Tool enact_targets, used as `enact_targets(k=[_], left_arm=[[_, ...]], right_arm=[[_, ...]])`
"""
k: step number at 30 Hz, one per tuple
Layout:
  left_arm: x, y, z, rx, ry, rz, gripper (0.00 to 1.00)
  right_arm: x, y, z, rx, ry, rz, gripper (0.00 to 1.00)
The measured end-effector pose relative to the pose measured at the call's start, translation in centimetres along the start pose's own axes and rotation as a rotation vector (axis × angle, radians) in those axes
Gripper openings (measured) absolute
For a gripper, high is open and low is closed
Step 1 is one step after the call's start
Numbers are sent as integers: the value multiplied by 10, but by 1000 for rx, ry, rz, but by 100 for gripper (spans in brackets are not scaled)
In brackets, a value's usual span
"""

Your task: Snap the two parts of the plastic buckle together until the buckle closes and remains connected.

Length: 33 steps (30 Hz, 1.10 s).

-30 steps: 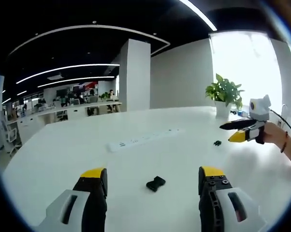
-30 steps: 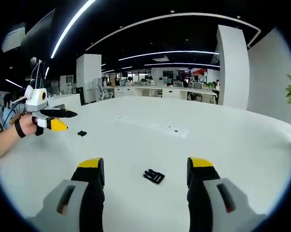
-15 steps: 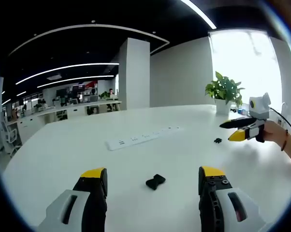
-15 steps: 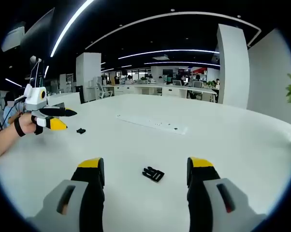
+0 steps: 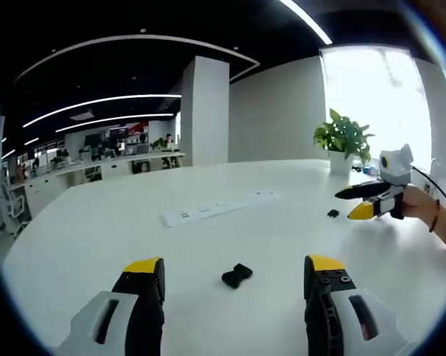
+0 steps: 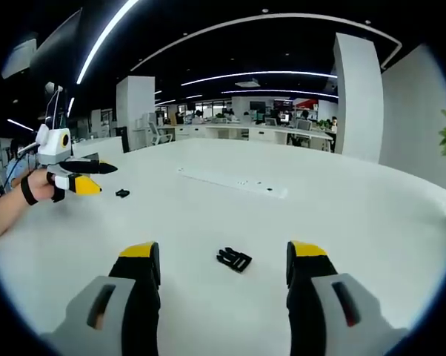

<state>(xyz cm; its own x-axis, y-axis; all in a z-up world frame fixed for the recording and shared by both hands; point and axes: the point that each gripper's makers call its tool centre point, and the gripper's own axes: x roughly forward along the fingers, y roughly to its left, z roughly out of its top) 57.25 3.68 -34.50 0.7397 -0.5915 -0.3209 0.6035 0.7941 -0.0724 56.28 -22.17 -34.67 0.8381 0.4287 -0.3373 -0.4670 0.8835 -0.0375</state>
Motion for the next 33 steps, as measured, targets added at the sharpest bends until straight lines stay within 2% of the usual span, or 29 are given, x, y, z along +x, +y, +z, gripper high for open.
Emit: enact_targets(k=[12,24,33], left_arm=[[0,0,-4,-3,6,-3,77],[4,2,-16,-14,36,-3,77],[5,1,-17,-14,36,-9,77]], right_arm=[[0,0,-8,-12,21,-2,69],[1,0,-14,-19,38,1,69],[2,0,-16,-22,49,6,69]])
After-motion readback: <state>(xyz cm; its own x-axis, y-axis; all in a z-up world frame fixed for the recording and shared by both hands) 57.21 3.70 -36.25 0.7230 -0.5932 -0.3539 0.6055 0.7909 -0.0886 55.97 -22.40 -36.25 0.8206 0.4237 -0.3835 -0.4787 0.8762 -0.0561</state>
